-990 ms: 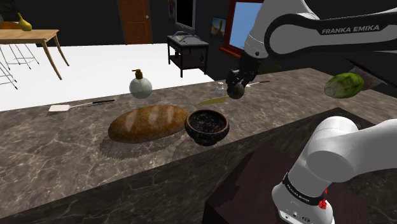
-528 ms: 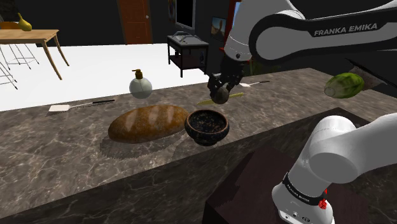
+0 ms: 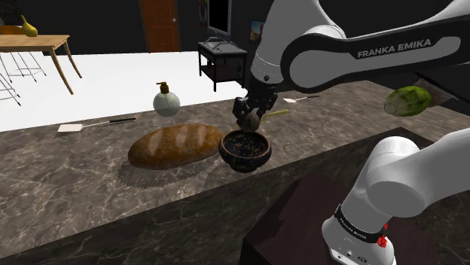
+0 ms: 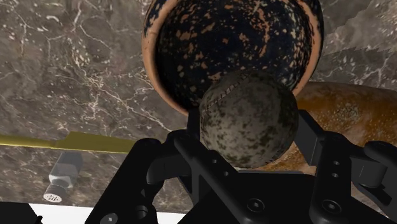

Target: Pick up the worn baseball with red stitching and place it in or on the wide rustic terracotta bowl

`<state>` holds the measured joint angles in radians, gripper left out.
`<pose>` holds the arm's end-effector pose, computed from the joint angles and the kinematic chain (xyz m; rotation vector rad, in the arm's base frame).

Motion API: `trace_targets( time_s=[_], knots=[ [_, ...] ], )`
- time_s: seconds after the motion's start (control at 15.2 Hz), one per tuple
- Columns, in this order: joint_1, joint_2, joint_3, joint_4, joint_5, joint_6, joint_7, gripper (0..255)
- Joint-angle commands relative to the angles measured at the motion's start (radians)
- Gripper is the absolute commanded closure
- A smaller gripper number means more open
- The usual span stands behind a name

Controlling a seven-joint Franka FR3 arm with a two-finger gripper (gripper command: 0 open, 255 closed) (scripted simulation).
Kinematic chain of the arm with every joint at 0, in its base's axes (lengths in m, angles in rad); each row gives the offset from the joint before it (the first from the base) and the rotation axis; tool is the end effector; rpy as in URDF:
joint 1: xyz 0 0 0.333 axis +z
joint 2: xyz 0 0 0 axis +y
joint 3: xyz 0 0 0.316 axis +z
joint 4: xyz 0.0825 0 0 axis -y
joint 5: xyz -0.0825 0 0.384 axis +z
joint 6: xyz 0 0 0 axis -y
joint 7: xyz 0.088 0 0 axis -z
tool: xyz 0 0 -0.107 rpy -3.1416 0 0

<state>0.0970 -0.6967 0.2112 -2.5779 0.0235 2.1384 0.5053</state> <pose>0.3471 0.1172 0.5028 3.0781 -0.3693 0.4223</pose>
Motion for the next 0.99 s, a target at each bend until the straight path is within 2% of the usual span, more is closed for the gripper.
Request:
trace_targets(
  time_s=[0.0,0.53,0.92],
  knots=[
    [0.000,0.003,0.002,-0.026,0.001,0.030,0.001,255],
    [0.000,0.033,0.016,-0.111,0.002,0.144,0.013,255],
    [0.000,0.033,0.016,-0.111,0.002,0.144,0.013,255]
  ],
)
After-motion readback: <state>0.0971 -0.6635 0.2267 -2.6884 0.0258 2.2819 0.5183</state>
